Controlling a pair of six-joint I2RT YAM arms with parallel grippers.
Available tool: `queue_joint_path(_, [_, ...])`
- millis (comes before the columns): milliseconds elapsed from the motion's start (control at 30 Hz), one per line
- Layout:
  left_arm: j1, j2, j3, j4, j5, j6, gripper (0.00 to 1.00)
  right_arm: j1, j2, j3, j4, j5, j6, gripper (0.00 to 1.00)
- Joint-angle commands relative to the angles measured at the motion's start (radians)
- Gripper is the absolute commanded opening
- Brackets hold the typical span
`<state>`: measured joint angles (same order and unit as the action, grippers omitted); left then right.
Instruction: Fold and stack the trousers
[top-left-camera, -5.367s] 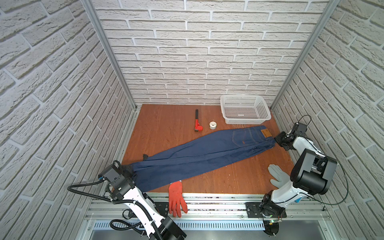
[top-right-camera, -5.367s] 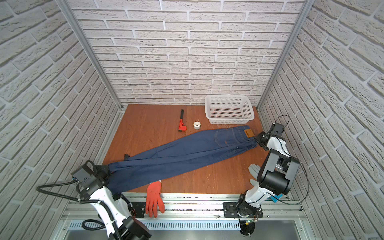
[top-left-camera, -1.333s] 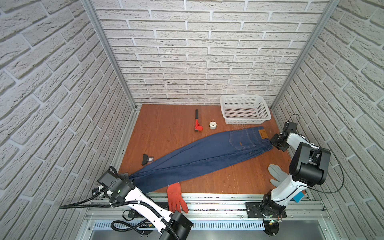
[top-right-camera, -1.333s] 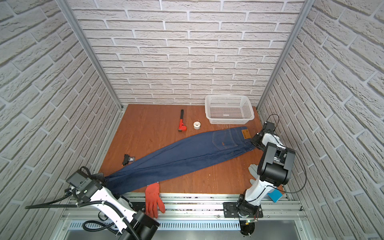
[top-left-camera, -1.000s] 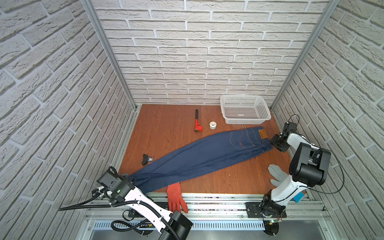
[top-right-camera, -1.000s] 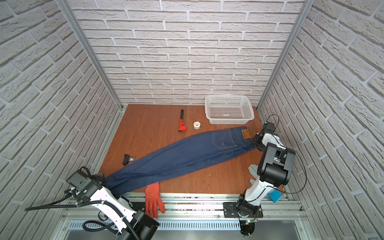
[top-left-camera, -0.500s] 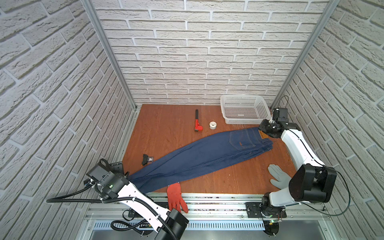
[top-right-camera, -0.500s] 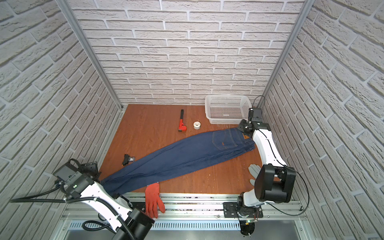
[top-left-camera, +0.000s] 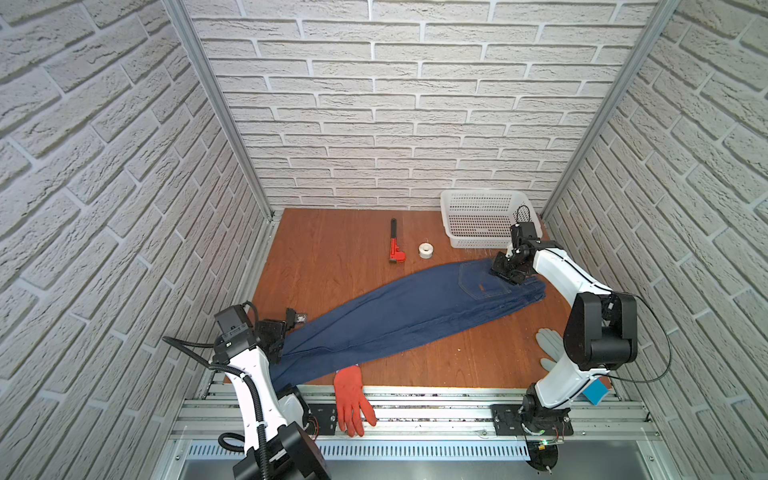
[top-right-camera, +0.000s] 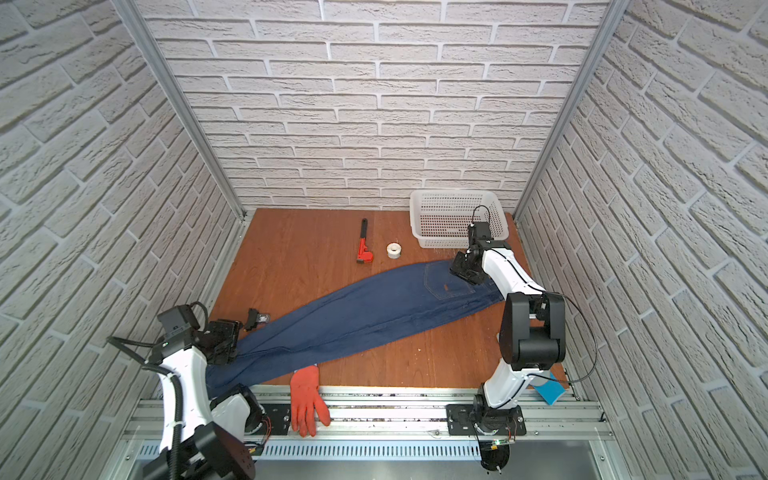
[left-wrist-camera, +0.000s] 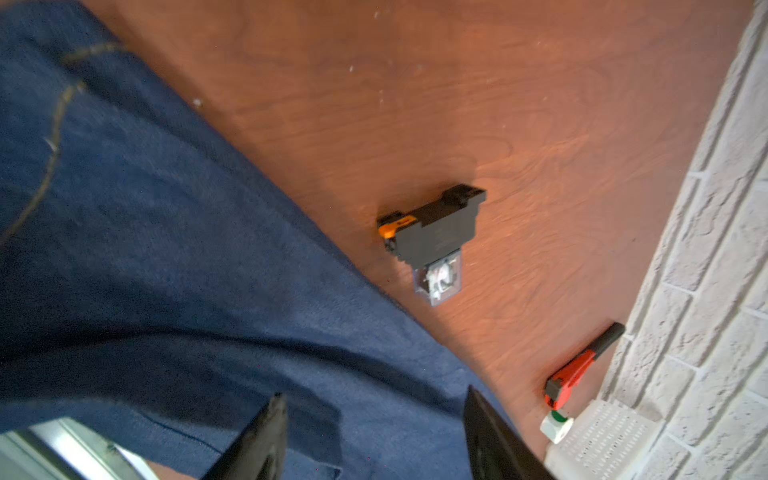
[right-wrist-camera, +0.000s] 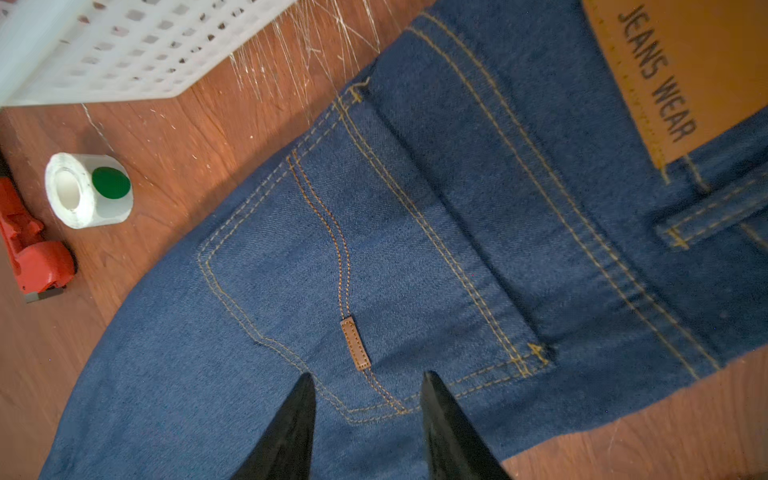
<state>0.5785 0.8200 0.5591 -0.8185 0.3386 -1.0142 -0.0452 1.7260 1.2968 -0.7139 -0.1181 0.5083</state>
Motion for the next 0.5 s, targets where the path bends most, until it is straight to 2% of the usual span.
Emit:
queue_joint_path(0, [-0.041, -0.017, -0.042, -0.007, -0.051, -0.023, 0.72, 0.016, 0.021, -0.014, 0.011, -0.022, 0.004, 0.44])
queue_joint_path(233, [-0.141, -0.035, -0.122, 0.043, -0.169, -0.115, 0.74, 0.018, 0.08, -0.014, 0.018, -0.009, 0.005, 0.44])
queue_joint_path(467, [-0.144, 0.02, -0.207, 0.155, -0.269, -0.149, 0.74, 0.018, 0.125, -0.022, 0.0, 0.019, 0.039, 0.43])
